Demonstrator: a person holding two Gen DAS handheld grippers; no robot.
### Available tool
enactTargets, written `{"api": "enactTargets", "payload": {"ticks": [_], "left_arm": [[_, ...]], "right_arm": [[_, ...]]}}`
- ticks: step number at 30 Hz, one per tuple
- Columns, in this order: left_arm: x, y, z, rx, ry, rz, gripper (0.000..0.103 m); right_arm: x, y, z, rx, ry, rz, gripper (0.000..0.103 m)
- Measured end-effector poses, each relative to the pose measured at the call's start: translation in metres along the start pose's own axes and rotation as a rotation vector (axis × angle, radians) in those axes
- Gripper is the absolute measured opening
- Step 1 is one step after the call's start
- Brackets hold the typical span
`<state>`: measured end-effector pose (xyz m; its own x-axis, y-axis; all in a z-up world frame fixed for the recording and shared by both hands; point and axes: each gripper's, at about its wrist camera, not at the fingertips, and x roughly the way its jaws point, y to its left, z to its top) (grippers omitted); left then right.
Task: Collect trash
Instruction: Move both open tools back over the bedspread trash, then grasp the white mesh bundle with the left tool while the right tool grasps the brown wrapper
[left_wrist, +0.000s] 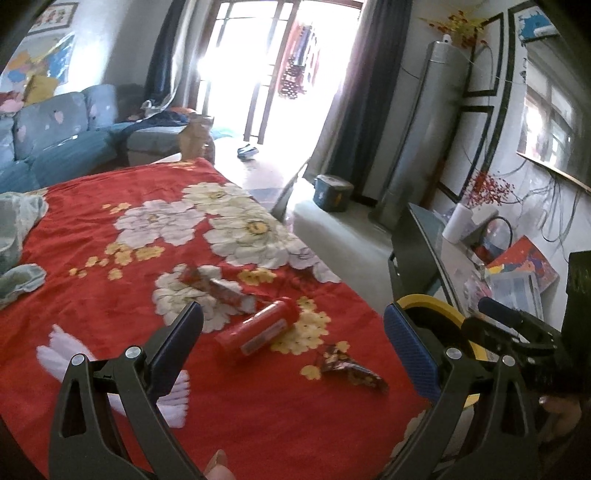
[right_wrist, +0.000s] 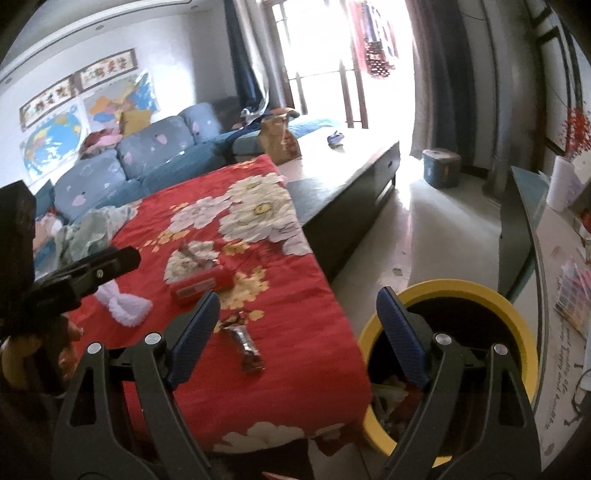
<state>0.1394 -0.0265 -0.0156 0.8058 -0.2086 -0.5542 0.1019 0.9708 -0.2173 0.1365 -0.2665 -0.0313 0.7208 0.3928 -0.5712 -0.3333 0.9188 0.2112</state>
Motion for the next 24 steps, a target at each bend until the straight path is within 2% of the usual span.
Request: {"api": "enactTargets", "payload": {"ticks": [24], "left_arm": [[-0.024, 0.078, -0.01, -0.146, -0.018, 0.165, 0.095]], "right_arm": [[0.037, 0.07, -0.01, -0.13, 0.084, 0.081, 0.078]]}}
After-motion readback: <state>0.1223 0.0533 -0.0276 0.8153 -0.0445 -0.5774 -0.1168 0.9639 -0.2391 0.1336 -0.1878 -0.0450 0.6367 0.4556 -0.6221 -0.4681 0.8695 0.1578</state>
